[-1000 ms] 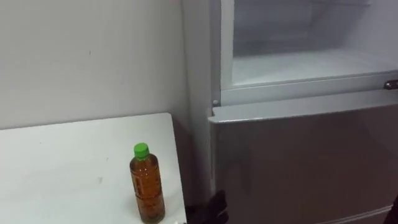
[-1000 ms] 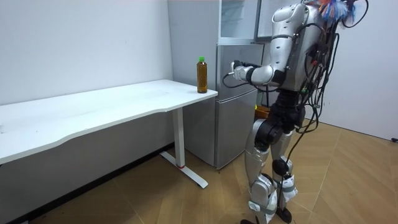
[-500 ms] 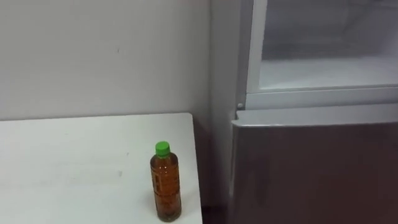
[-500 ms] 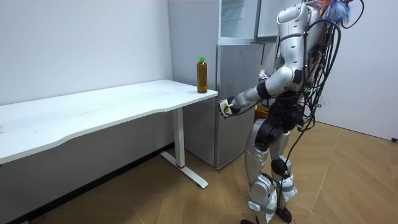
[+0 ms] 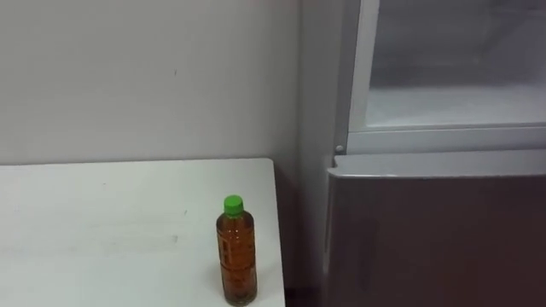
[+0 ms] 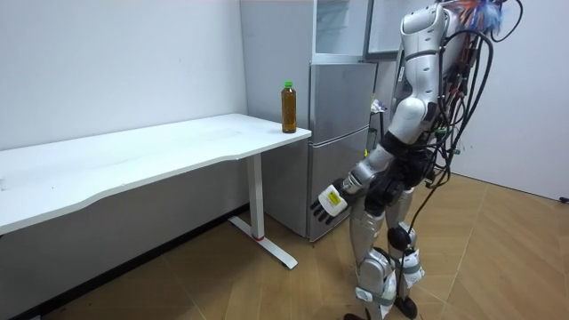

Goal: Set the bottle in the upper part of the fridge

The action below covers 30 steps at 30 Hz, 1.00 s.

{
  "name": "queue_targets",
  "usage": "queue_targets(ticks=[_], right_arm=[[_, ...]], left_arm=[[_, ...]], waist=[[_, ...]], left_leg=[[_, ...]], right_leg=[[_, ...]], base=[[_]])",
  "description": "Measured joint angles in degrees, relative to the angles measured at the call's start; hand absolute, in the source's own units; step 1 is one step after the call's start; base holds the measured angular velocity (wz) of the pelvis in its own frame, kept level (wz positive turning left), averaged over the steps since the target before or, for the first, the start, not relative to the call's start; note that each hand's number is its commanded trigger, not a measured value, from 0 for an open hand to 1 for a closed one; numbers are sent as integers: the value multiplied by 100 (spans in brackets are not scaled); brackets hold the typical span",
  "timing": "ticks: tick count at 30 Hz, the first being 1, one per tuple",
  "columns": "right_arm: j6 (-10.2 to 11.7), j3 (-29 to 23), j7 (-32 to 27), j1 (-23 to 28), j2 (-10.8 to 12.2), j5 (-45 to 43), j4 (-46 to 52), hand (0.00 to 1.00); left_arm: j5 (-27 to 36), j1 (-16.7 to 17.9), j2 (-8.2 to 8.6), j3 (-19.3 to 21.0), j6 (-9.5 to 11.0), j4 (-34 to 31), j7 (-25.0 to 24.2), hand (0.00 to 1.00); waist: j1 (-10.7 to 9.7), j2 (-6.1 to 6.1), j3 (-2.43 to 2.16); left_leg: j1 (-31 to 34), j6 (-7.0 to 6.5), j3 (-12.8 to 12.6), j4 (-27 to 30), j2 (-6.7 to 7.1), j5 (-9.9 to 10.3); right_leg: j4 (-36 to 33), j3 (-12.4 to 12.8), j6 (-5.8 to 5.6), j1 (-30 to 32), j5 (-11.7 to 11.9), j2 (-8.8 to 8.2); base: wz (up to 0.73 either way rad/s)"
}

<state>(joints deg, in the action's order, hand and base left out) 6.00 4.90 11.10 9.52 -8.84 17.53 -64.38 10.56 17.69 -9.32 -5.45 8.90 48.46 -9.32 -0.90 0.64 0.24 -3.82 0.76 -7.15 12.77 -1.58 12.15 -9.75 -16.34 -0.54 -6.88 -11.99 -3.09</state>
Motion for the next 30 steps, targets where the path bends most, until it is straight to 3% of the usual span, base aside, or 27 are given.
queue_targets(ticks=[6, 13, 21, 30], right_arm=[[47, -234, -29, 88, 62, 16, -83, 0], [19, -283, -5, 64, 67, 27, -260, 0], [-45, -400, -52, 79, 132, 275, -306, 0], [-60, -403, 53, 167, 127, 50, 212, 0]], left_arm=[[-4, -62, 222, 544, 46, 674, 308, 0], [-108, -251, 237, 651, -20, 1124, 530, 0], [-310, -352, 270, 751, -142, 1189, 664, 0], [-856, -494, 312, 804, -132, 1193, 768, 0]], waist=[[-5, -34, -19], [-9, -38, -28], [-37, -44, -29], [-15, -61, -48]], left_leg=[[-62, -5, -16, -67, 2, 6], [-191, -5, -66, -199, 10, 5], [-146, -5, -66, -202, 18, 5], [-71, -6, -83, -158, 16, 5]], right_leg=[[-6, 39, -1, -16, 0, 4], [10, 70, -8, -81, -4, 2], [15, 66, -17, -66, -10, 1], [-7, 100, -17, 45, -12, -5]], base=[[-2], [-4], [0], [-1]])
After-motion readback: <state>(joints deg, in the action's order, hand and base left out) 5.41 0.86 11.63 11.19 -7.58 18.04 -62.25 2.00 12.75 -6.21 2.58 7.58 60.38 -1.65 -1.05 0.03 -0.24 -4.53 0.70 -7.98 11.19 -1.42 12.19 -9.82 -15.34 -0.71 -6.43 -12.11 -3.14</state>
